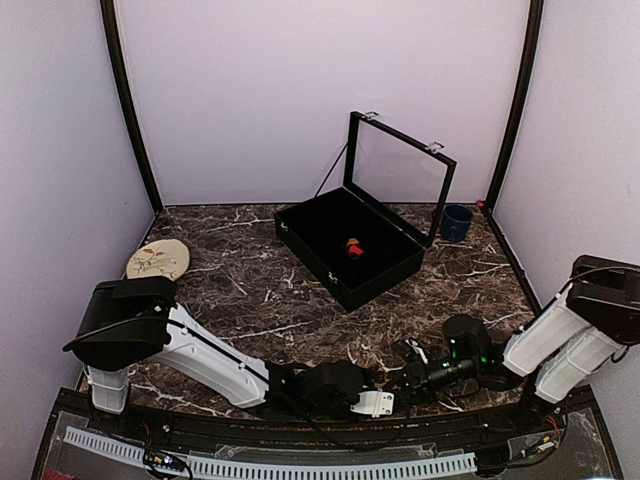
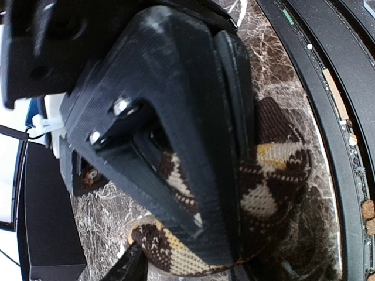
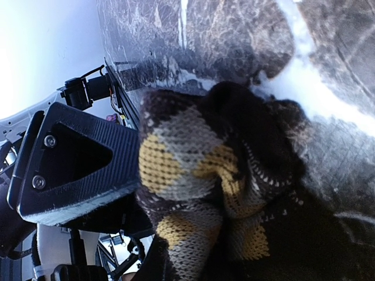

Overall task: Roll the socks
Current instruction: Pick up the sock from the center of the board.

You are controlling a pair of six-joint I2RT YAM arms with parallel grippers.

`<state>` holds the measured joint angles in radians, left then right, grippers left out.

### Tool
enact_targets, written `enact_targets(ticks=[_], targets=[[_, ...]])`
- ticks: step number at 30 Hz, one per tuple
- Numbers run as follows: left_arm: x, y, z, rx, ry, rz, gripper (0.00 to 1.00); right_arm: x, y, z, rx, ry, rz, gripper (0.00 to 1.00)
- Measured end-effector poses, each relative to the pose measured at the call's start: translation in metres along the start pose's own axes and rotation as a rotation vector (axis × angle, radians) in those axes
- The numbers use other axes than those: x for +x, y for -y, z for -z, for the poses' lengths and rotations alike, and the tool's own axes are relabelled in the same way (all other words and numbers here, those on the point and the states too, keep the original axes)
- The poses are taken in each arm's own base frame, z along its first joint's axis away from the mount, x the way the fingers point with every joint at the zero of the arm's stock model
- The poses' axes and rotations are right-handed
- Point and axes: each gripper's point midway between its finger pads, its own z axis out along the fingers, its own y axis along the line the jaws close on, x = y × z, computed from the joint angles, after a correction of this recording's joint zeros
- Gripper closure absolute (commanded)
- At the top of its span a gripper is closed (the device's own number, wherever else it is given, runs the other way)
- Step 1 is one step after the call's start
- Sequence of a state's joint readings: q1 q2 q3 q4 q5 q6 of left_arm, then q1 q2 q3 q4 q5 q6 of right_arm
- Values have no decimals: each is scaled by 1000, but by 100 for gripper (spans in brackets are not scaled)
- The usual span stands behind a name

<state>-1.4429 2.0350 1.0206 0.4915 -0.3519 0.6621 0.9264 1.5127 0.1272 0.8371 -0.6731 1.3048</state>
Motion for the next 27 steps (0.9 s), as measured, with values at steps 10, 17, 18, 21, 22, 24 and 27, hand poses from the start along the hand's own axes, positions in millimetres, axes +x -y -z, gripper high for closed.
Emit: enact_targets(ticks=[10, 17, 18, 21, 22, 24, 27], targets=[[-4, 10, -1, 85, -21, -4, 74, 1, -1, -1, 5, -26, 13, 100], [-3, 19, -3, 179, -62, 3, 93, 3, 1, 0, 12, -37, 14, 100], [-3, 19, -3, 188, -66, 2, 95, 3, 0, 1, 13, -37, 16, 100], [-4, 20, -3, 215, -72, 6, 98, 3, 1, 2, 23, -37, 24, 90], [-4, 20, -3, 224, -75, 6, 99, 3, 1, 2, 27, -36, 28, 83], [-6, 20, -4, 246, -77, 9, 100, 3, 2, 3, 46, -39, 40, 71], [-8, 20, -5, 274, -76, 16, 100, 4, 6, 7, 94, -34, 52, 62]])
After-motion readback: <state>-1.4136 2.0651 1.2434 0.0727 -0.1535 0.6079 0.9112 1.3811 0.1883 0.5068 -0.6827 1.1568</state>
